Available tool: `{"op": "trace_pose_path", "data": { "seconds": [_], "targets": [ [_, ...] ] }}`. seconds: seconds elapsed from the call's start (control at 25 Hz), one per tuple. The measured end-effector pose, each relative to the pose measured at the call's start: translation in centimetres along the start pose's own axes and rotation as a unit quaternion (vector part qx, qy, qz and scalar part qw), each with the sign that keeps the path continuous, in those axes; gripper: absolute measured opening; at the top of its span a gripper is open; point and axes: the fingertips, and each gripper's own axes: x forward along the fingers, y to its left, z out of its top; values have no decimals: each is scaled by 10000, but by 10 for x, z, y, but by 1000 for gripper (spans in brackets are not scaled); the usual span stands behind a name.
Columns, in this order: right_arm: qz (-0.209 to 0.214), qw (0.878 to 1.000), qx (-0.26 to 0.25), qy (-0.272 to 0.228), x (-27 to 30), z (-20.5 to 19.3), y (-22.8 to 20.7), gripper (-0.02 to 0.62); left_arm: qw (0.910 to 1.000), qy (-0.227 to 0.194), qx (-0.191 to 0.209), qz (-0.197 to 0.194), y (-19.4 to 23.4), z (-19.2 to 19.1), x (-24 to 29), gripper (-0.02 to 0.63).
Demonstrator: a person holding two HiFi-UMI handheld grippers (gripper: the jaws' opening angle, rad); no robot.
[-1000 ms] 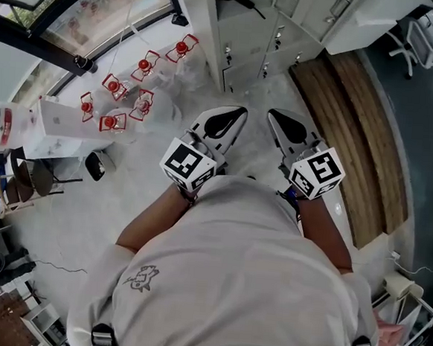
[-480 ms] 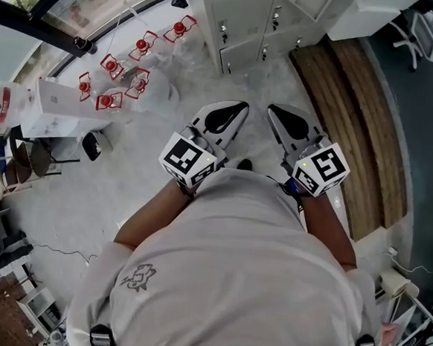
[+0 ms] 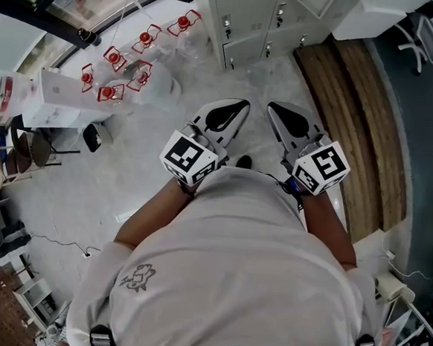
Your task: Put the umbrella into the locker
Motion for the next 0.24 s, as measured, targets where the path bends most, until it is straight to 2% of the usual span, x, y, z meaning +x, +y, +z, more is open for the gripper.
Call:
{"op": "trace_pose_path", "data": {
  "seconds": [0.24],
  "targets": [
    [59, 10000, 63, 26, -3, -7, -2, 41, 10000, 26, -23, 50, -2, -4, 5, 11]
  ]
}}
